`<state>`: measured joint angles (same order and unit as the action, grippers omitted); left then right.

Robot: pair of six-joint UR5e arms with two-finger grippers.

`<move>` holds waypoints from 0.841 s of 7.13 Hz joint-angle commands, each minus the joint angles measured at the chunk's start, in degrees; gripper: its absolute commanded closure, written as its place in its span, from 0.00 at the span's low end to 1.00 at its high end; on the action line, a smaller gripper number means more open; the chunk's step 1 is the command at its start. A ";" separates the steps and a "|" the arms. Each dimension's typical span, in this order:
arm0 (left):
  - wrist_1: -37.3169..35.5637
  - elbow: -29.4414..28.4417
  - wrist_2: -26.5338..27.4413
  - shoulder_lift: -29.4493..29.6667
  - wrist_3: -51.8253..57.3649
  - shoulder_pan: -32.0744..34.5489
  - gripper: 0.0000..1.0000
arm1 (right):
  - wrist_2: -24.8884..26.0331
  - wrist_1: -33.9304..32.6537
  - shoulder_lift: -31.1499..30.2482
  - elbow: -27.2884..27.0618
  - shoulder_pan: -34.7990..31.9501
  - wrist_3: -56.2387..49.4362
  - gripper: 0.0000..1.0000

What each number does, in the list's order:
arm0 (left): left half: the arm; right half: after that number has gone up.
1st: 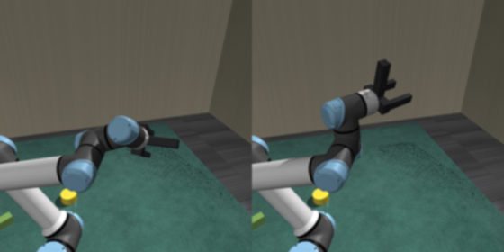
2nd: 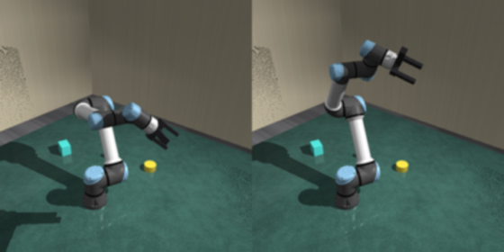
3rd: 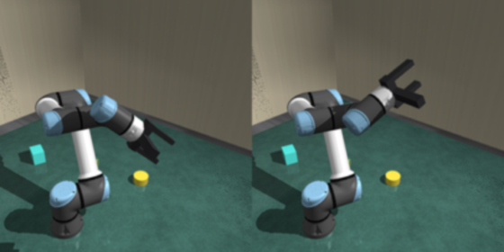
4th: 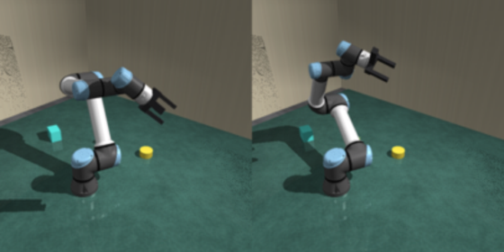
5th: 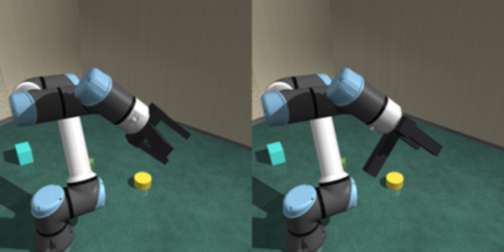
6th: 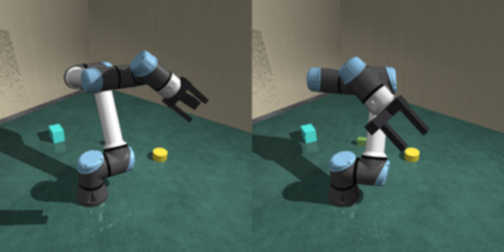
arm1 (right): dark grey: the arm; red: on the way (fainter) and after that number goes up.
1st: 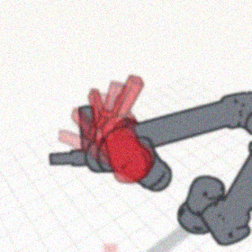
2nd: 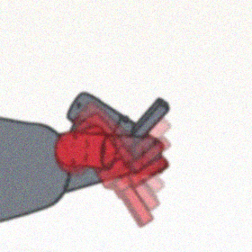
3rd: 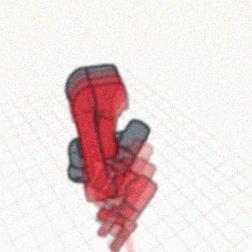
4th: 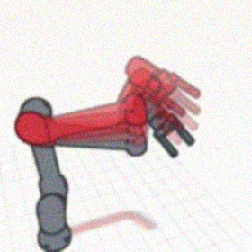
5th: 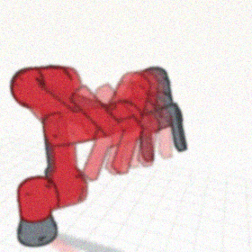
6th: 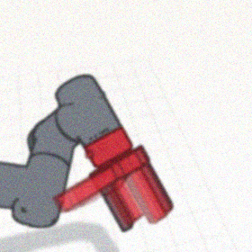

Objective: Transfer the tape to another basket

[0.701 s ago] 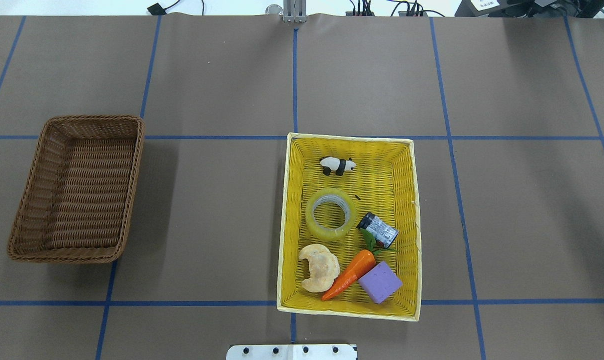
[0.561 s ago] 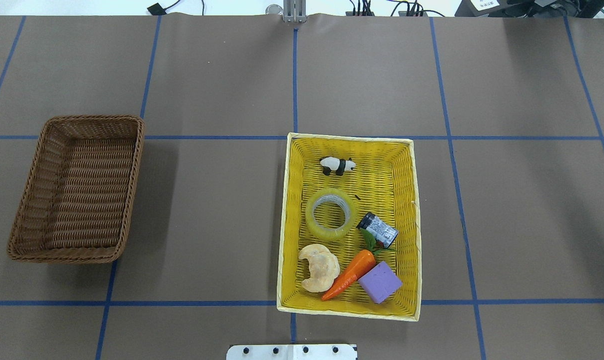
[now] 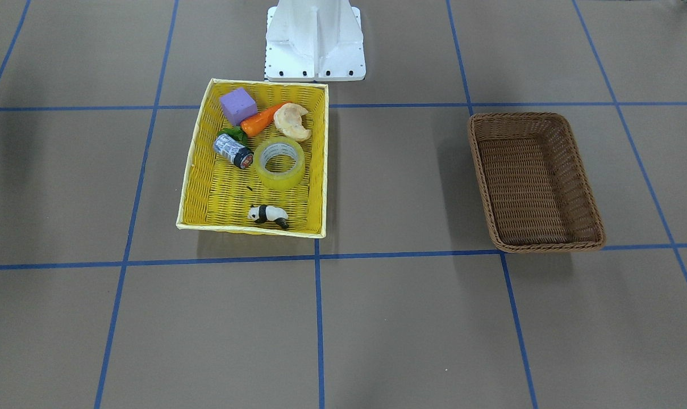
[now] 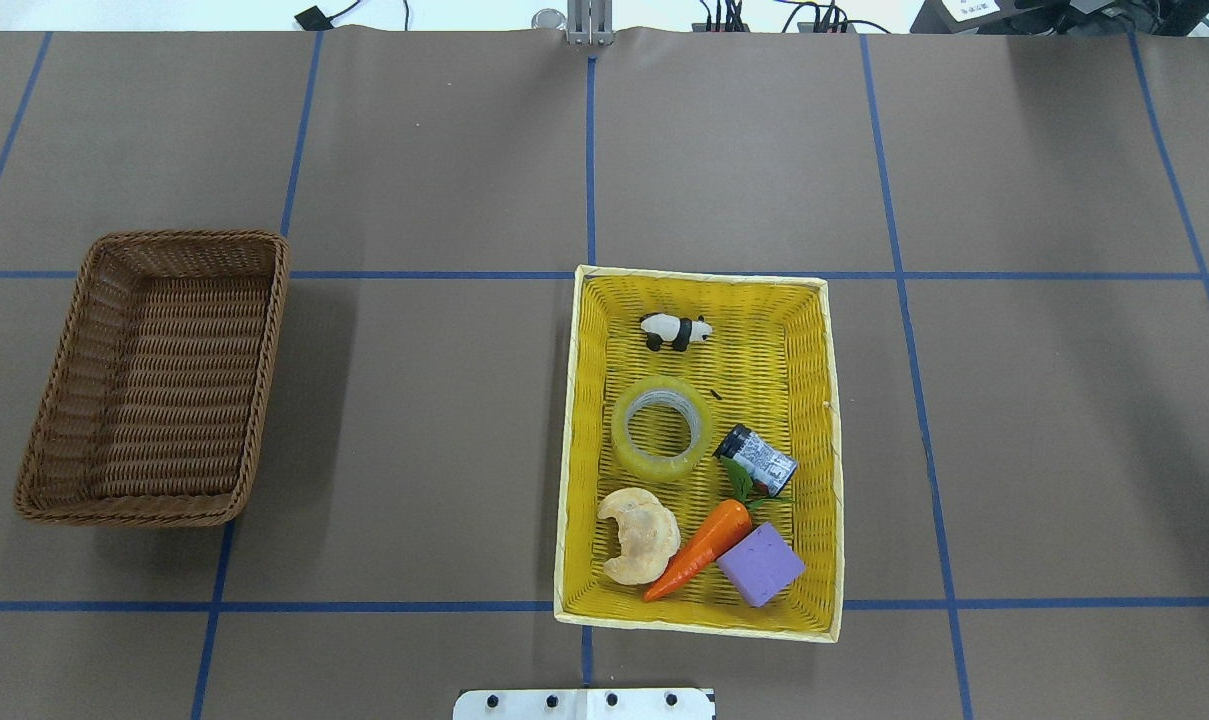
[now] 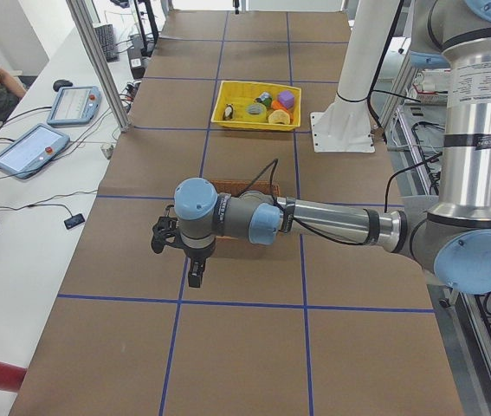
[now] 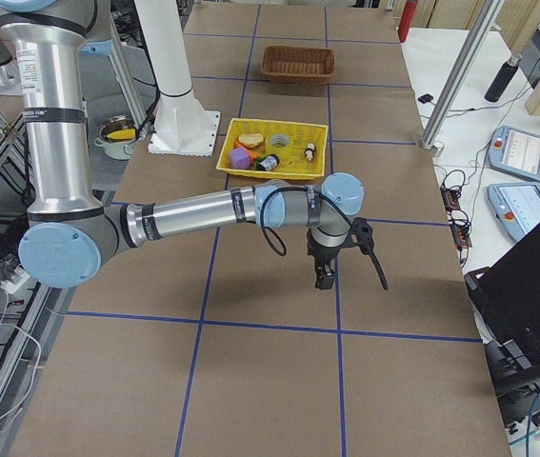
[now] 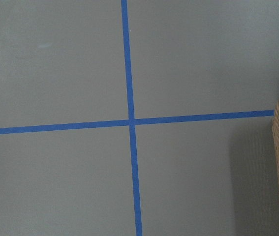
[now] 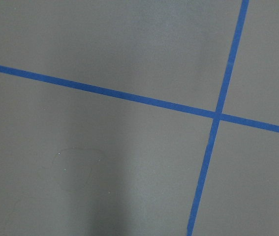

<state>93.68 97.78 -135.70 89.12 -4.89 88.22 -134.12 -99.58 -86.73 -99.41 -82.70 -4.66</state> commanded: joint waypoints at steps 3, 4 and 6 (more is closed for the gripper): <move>0.01 0.48 -0.52 0.00 -0.38 -0.24 0.02 | -0.26 0.00 0.07 -0.17 0.09 0.00 0.00; -0.08 0.83 -0.44 0.08 -0.38 -0.24 0.02 | -0.70 0.00 0.07 -0.26 0.17 0.00 0.00; 0.01 0.83 -0.44 0.09 -0.38 -0.33 0.02 | -0.70 0.96 0.07 -0.35 0.26 -0.09 0.00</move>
<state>93.63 98.56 -136.03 89.20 -5.27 87.95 -134.77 -99.28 -86.66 -99.71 -82.51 -4.68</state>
